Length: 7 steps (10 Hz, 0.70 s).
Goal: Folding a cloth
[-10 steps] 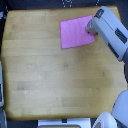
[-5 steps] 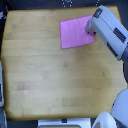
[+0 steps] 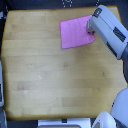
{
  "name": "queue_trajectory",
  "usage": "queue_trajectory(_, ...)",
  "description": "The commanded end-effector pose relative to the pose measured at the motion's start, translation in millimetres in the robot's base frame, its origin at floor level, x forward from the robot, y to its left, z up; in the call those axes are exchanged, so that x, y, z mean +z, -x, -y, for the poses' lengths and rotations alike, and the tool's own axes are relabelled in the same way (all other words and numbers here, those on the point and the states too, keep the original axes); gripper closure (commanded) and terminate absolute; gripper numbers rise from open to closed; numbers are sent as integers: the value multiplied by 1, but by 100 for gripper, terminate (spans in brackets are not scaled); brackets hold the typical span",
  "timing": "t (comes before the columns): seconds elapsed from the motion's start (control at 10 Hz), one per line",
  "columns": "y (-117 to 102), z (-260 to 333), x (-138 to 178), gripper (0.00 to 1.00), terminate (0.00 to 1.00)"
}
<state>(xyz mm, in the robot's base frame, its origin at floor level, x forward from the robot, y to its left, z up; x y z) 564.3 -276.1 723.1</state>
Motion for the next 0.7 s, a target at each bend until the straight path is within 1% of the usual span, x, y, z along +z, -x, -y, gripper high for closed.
queue_trajectory(0.0,0,-6,6,100,0)
queue_trajectory(0.5,4,-12,10,100,0)
queue_trajectory(0.6,2,-15,15,100,0)
